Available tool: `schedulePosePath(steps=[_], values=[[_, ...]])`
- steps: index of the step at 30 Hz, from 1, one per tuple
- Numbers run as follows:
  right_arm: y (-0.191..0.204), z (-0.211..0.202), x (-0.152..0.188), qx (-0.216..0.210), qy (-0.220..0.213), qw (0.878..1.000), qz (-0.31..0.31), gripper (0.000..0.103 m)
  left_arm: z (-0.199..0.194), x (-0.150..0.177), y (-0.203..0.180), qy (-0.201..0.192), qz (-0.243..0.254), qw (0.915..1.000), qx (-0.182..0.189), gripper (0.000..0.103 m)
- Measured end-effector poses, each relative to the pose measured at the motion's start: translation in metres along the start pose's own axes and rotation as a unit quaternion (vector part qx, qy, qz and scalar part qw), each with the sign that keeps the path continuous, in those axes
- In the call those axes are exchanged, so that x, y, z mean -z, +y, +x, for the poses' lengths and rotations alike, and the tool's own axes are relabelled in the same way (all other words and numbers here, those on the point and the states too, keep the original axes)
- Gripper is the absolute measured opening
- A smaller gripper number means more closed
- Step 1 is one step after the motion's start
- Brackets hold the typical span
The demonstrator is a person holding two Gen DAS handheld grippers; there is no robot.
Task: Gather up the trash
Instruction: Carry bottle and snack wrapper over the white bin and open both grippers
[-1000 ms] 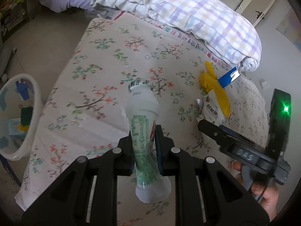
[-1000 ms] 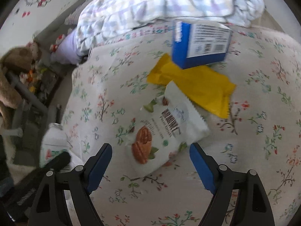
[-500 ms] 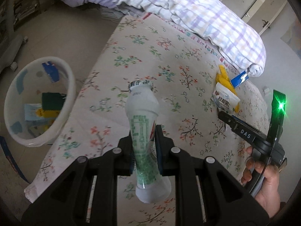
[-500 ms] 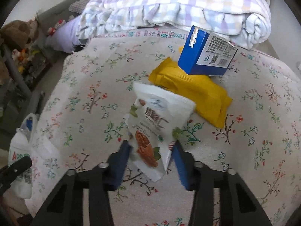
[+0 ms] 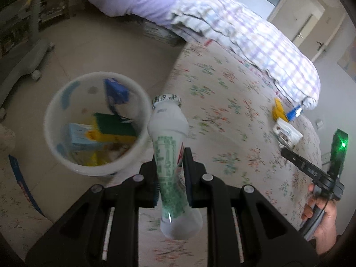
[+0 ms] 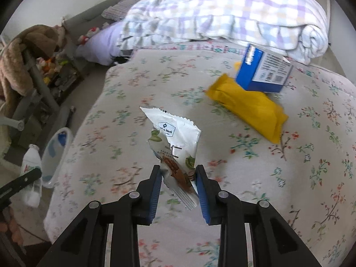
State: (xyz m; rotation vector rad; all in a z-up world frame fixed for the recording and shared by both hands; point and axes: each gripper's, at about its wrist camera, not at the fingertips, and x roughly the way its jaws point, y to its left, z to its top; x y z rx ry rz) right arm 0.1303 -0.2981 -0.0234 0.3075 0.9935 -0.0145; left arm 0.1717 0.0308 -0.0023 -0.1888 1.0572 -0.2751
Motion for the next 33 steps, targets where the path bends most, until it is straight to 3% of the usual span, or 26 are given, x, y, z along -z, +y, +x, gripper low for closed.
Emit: schedulePosePath(steps=[7, 15, 16, 17, 18, 19, 23, 28, 33], values=[[0.028, 0.003, 0.004, -0.033, 0.005, 0.999, -0.011, 0.032, 0.000, -0.012, 0.043, -0.022, -0.030, 0.9991, -0.020, 0.020], [0.059, 0.004, 0.011, -0.052, 0.009, 0.998, -0.039, 0.032, 0.005, -0.029, 0.066, -0.047, -0.043, 0.9974, -0.035, 0.021], [0.062, 0.004, 0.012, -0.053, 0.009, 0.998, -0.042, 0.032, 0.005, -0.030, 0.069, -0.049, -0.048, 0.9968, -0.042, 0.024], [0.066, 0.005, 0.012, -0.055, 0.010, 0.997, -0.046, 0.032, 0.004, -0.032, 0.072, -0.047, -0.057, 0.9961, -0.048, 0.040], [0.070, 0.005, 0.012, -0.056, 0.009, 0.997, -0.051, 0.032, 0.003, -0.032, 0.076, -0.044, -0.067, 0.9954, -0.053, 0.066], [0.073, 0.005, 0.013, -0.056, 0.008, 0.997, -0.055, 0.032, 0.001, -0.032, 0.080, -0.043, -0.081, 0.9941, -0.058, 0.081], [0.089, -0.001, 0.017, -0.068, 0.004, 0.995, -0.072, 0.032, -0.003, -0.026, 0.085, -0.026, -0.098, 0.9919, -0.077, 0.084], [0.117, 0.002, 0.020, -0.081, 0.008, 0.993, -0.090, 0.032, -0.005, -0.014, 0.085, -0.006, -0.065, 0.9899, -0.126, 0.099], [0.154, 0.022, 0.020, -0.106, 0.018, 0.990, -0.094, 0.032, -0.015, -0.010, 0.100, -0.006, -0.044, 0.9883, -0.146, 0.100]])
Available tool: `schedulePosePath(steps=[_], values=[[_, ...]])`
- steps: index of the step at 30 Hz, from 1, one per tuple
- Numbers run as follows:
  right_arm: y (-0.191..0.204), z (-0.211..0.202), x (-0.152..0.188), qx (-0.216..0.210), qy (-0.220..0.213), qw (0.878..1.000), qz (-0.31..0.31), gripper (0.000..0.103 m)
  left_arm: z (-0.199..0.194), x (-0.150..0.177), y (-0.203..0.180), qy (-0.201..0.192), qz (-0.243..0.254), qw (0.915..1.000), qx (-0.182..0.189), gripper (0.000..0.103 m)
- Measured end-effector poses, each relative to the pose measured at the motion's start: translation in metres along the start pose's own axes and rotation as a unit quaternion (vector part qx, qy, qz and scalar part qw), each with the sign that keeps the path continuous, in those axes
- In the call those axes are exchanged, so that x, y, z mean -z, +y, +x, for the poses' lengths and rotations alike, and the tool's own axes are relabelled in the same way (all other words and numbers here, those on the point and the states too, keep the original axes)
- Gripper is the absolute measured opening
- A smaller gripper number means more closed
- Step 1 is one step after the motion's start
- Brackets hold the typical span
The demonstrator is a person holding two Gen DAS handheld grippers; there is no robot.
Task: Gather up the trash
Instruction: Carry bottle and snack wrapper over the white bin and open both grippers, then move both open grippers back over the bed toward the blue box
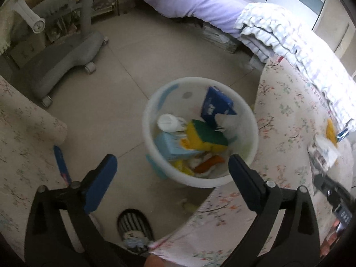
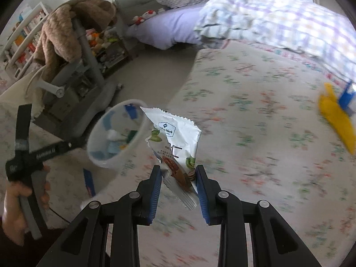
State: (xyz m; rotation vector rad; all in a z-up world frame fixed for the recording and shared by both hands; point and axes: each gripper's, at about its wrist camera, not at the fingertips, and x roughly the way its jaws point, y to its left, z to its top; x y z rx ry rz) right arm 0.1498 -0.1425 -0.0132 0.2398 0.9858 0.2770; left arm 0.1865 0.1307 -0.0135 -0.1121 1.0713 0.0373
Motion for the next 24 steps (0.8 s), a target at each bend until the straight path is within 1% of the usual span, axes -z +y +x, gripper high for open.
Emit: schedulePosePath(steps=[7, 11, 17, 18, 20, 21, 22, 24], values=[[0.046, 0.049, -0.018, -0.029, 0.017, 0.999, -0.002, 0.032, -0.005, -0.001, 0.027, -0.014, 0.013, 0.9989, -0.043, 0.100], [0.066, 0.067, -0.027, -0.042, 0.024, 0.999, -0.003, 0.034, -0.003, 0.000, 0.036, -0.009, 0.012, 0.9989, -0.044, 0.100], [0.087, 0.084, -0.035, -0.046, 0.029, 0.998, -0.017, 0.035, -0.002, -0.001, 0.042, -0.007, 0.007, 0.9990, -0.044, 0.100], [0.091, 0.087, -0.036, -0.049, 0.028, 0.998, -0.020, 0.037, -0.002, -0.001, 0.043, -0.006, 0.006, 0.9990, -0.043, 0.100], [0.094, 0.086, -0.038, -0.073, 0.023, 0.997, -0.024, 0.058, -0.003, -0.001, 0.042, -0.006, 0.006, 0.9991, -0.041, 0.100], [0.095, 0.085, -0.038, -0.083, 0.019, 0.996, -0.022, 0.076, -0.003, -0.001, 0.042, -0.006, 0.006, 0.9992, -0.040, 0.100], [0.096, 0.083, -0.038, -0.081, 0.012, 0.996, -0.020, 0.080, -0.003, -0.001, 0.042, -0.006, 0.007, 0.9992, -0.039, 0.100], [0.097, 0.076, -0.039, -0.079, -0.001, 0.997, -0.023, 0.080, -0.004, -0.001, 0.042, -0.006, 0.007, 0.9993, -0.038, 0.100]])
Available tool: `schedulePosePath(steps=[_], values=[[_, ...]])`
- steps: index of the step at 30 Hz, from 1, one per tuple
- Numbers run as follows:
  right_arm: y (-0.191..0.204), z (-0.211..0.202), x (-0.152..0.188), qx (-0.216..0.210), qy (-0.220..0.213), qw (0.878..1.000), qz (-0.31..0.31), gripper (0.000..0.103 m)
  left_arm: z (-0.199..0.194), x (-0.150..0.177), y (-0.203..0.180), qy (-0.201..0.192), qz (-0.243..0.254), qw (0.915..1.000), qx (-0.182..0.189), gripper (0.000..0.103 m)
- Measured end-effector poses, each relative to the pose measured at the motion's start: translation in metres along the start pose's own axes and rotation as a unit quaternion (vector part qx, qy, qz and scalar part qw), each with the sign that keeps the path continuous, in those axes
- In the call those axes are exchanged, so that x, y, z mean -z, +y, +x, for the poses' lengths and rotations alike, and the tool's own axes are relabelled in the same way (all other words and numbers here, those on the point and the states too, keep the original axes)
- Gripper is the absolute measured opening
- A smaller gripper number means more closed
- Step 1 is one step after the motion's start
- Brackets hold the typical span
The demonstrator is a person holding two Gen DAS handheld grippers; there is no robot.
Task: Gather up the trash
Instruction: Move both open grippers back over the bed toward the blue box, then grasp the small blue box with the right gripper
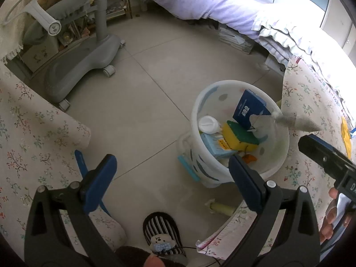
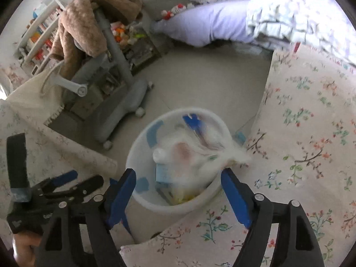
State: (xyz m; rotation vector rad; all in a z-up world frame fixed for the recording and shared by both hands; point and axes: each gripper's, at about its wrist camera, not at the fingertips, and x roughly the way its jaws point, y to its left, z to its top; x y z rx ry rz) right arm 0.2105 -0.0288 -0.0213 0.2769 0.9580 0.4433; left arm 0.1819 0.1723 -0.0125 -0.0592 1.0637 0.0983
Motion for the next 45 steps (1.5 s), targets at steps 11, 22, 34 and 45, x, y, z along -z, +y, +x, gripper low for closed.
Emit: schedulePosePath(steps=[11, 22, 34, 45], values=[[-0.037, -0.030, 0.009, 0.031, 0.001, 0.999, 0.023, 0.080, -0.003, -0.001, -0.015, 0.002, 0.009, 0.9998, 0.015, 0.100], [-0.089, -0.080, 0.019, 0.099, -0.001, 0.994, 0.037, 0.080, -0.010, -0.002, -0.050, 0.002, 0.036, 0.9989, 0.031, 0.100], [-0.177, -0.156, 0.027, 0.185, -0.013, 0.979, 0.082, 0.081, -0.018, -0.006, -0.104, 0.001, 0.070, 0.9965, 0.047, 0.100], [-0.275, -0.206, 0.010, 0.263, -0.067, 0.940, 0.206, 0.081, -0.020, -0.013, -0.154, 0.001, 0.095, 0.9938, 0.058, 0.100]])
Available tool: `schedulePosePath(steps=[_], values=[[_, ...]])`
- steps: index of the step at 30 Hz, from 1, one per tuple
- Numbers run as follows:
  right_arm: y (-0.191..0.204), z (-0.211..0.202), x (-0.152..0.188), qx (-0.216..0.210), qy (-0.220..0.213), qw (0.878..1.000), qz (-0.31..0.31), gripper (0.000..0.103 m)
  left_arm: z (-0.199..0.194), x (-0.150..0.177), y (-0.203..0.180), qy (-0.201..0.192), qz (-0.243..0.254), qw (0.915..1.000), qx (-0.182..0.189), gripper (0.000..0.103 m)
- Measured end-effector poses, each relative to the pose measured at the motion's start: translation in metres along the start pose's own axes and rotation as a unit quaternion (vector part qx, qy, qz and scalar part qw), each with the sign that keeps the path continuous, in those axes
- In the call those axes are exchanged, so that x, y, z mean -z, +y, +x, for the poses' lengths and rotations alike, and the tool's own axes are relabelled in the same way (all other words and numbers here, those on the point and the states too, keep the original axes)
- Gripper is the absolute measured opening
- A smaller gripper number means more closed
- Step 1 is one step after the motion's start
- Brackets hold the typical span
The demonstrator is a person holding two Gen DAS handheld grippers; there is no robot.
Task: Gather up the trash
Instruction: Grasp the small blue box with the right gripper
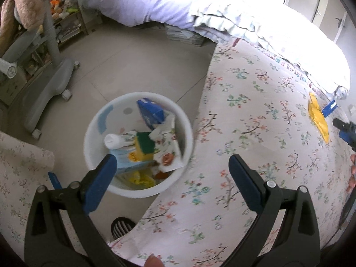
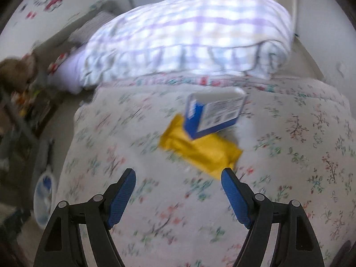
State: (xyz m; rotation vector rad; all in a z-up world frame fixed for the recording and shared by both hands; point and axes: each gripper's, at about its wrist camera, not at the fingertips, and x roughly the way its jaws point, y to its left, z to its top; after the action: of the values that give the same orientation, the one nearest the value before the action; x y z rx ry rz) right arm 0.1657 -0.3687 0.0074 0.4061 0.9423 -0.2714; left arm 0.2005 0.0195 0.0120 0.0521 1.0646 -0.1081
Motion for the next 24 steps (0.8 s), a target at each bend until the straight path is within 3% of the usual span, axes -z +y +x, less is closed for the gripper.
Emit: schedulePosePath(steps=[15, 17, 19, 20, 24], values=[[-0.007, 0.051, -0.052, 0.063, -0.021, 0.996, 0.065, 0.080, 0.013, -0.013, -0.021, 0.016, -0.004, 0.9999, 0.003, 0.100], [-0.010, 0.055, -0.053, 0.071, -0.021, 0.995, 0.064, 0.072, 0.015, -0.014, -0.024, 0.016, -0.001, 0.9999, 0.004, 0.100], [-0.016, 0.057, -0.054, 0.071, -0.015, 0.996, 0.057, 0.048, 0.015, -0.014, -0.030, 0.017, 0.003, 0.9998, 0.006, 0.100], [-0.018, 0.057, -0.054, 0.068, -0.010, 0.996, 0.054, 0.042, 0.015, -0.014, -0.033, 0.017, 0.005, 0.9998, 0.007, 0.100], [-0.032, 0.049, -0.047, 0.057, 0.000, 0.997, 0.049, 0.033, 0.013, -0.014, -0.049, 0.017, 0.012, 0.9997, 0.016, 0.100]])
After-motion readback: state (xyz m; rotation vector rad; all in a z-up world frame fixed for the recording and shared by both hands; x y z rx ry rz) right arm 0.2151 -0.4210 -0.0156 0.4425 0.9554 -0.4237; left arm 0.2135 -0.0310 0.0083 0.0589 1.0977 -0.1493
